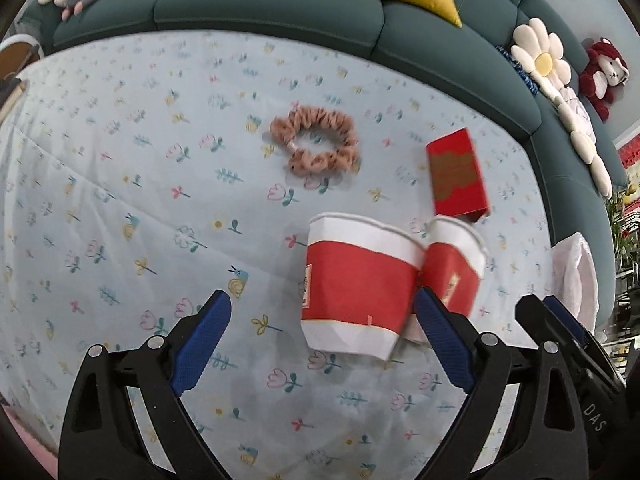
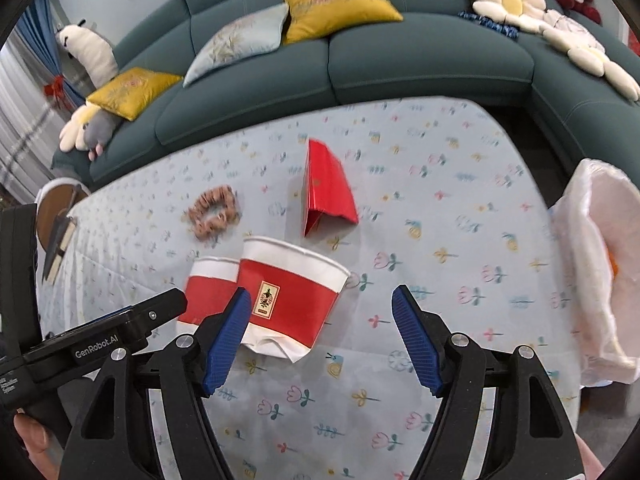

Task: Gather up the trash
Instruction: 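Grasp a red paper cup with the right tool while the left tool grasps the other cup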

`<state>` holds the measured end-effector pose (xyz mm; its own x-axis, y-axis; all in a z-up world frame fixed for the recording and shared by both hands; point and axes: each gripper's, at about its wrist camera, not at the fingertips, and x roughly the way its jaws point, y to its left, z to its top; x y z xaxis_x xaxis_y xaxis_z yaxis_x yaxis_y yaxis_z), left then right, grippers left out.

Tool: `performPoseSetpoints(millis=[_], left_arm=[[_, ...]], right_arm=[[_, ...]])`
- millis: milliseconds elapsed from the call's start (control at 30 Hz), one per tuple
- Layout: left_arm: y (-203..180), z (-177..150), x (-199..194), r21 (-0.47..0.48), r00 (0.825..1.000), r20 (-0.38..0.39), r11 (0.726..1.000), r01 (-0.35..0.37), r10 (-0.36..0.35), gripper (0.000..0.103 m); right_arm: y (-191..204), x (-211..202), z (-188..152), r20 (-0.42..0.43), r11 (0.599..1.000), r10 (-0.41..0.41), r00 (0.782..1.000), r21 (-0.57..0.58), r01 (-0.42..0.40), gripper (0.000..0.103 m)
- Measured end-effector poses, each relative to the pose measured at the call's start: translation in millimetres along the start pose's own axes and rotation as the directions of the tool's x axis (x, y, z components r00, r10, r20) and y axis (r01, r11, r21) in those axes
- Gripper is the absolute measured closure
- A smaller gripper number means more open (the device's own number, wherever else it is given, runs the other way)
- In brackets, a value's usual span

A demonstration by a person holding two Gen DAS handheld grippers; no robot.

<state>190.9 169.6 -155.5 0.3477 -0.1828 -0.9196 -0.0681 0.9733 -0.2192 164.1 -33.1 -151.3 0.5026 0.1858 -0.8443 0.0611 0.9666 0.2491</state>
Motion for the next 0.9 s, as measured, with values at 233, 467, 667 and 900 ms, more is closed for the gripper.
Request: performPoseSetpoints(millis=[233, 467, 667, 900], left_arm=[[6, 3, 30, -0.017, 0.998, -0.052, 0.999, 0.034, -0.035, 0.015], [10, 5, 35, -0.046, 0.994, -0.036, 0.994, 0.103, -0.105, 0.017], [3, 3, 33, -0.040, 0.981, -0.042, 0.982, 0.186, -0.187, 0.043], [7, 2, 24, -0.061, 0.981, -0.020, 0.980, 0.192, -0.193, 0.057]], right_arm=[[4, 36, -2, -0.062, 1.000, 0.000, 0.998, 0.004, 0.000, 0.033], [-4, 56, -9, -0.090, 0.997, 0.054, 0.994, 0.052, -0.049, 0.033], [-1, 62, -10, -0.092, 0.991, 0.120, 0.988, 0.064, -0.114, 0.041], [-2, 56, -8, -0.073, 0.986, 0.153, 0.985, 0.082, -0.147, 0.064]])
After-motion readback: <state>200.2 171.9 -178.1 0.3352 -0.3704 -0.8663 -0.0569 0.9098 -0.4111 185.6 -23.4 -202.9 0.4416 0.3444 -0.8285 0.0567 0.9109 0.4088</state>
